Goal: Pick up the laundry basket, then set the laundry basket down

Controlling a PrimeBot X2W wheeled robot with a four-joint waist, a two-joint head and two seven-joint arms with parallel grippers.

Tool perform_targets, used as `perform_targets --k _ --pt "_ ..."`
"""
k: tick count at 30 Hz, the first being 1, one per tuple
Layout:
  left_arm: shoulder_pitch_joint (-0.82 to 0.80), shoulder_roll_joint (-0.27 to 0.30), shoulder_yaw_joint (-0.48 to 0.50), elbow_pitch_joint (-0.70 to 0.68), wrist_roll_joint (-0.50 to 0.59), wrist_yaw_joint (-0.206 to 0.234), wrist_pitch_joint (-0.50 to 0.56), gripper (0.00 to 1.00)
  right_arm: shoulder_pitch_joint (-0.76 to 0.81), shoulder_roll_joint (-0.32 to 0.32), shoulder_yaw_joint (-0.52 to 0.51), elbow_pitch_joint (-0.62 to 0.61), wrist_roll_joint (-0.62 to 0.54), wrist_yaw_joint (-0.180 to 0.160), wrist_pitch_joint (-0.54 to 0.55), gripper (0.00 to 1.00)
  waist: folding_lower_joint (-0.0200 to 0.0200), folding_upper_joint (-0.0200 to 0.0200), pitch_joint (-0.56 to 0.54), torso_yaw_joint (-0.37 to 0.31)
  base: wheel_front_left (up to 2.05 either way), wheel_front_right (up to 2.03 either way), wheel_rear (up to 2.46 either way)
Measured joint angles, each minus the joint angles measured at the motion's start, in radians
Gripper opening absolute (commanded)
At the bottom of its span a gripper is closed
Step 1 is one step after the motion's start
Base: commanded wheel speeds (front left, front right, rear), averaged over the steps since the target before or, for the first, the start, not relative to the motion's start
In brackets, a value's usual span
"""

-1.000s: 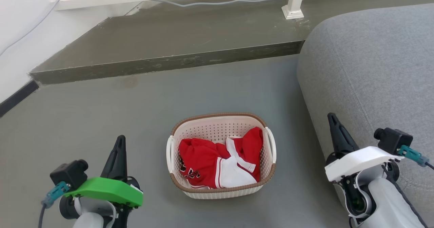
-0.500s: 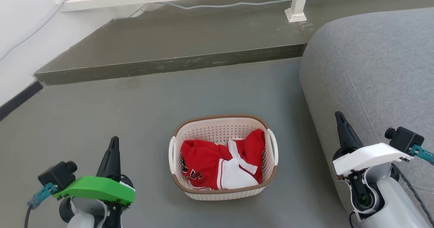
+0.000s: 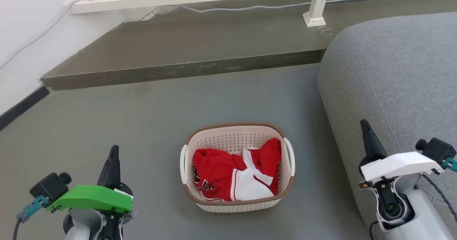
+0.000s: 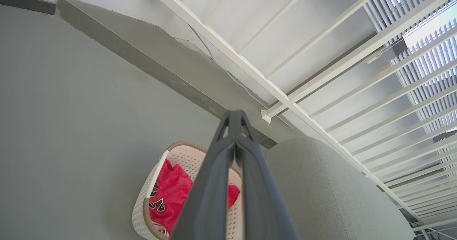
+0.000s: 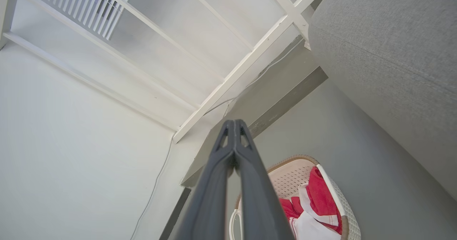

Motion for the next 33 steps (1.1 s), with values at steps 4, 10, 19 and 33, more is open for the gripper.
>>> perform_targets --k 4,10,19,33 --pt "0.0 0.0 0.008 0.001 -0.043 0.0 0.01 0.0 0.001 0.001 -0.014 -0.002 0.038 0.004 0.014 0.0 0.0 0.0 -0.003 0.003 0.0 0.0 0.0" --pt "0.0 0.001 0.02 0.003 -0.105 -0.008 0.031 0.0 0.001 0.004 -0.036 -0.005 0.1 0.004 0.033 0.0 0.0 0.0 -0.007 0.007 0.0 0.0 0.0" --pt "0.0 0.002 0.043 0.008 -0.201 -0.009 0.06 0.0 0.002 0.014 -0.071 -0.009 0.204 0.012 0.06 0.0 0.0 0.0 -0.013 0.015 0.0 0.0 0.0" --pt "0.0 0.005 0.074 0.014 -0.348 -0.018 0.101 0.0 0.003 0.024 -0.119 -0.017 0.345 0.02 0.107 0.0 0.0 0.0 -0.023 0.025 0.0 0.0 0.0"
